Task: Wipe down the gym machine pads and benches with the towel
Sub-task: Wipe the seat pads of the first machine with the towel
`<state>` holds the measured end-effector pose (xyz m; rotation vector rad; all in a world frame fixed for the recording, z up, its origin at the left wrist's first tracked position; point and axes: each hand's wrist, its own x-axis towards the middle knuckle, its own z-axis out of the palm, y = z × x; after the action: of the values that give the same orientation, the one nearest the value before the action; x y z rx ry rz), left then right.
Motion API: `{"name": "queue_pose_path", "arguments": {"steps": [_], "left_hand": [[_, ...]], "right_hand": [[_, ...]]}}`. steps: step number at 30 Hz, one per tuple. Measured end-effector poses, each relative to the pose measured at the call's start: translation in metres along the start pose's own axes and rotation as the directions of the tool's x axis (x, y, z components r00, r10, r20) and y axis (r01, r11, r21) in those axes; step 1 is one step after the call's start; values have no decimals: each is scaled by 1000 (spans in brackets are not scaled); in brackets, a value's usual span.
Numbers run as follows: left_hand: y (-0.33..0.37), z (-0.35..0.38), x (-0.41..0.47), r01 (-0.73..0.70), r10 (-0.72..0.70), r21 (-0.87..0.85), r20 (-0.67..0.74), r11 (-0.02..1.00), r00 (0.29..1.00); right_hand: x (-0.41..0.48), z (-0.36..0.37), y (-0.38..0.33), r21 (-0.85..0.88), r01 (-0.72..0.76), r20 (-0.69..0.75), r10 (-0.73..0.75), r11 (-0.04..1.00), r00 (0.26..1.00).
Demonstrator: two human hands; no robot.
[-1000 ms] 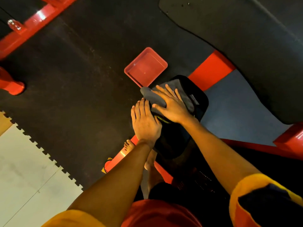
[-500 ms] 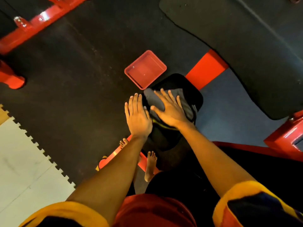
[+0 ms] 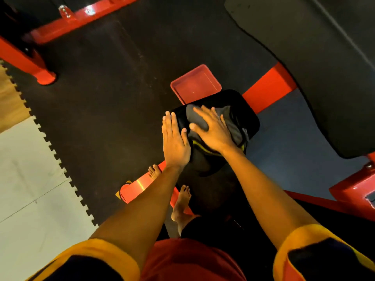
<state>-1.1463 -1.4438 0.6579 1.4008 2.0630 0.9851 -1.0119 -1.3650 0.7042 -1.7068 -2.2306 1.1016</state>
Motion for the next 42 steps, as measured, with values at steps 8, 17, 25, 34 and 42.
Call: {"name": "queue_pose_path", "arguments": {"steps": [8,17,25,34,42], "left_hand": [[16,10,10,139,-155,-144,-112,980,982],[8,20,9,107,-126,-129,-152,986,980],[11,16,11,117,-132,-110,-144,987,981],[9,17,11,101,-111,-71,-151,992,982],[8,9,15,65,-69,-45,-87,997,994]], "right_hand": [[-16,4,2,-42,119,74,-115,992,991],[72,-5,-33,-64,272,94,-266,960,959],[108,-20,-46,-151,5,99,10,989,995],[113,-17,-48,-344,66,178,-4,937,984],[88,10,-58,-229,-51,-54,40,972,998]]}}
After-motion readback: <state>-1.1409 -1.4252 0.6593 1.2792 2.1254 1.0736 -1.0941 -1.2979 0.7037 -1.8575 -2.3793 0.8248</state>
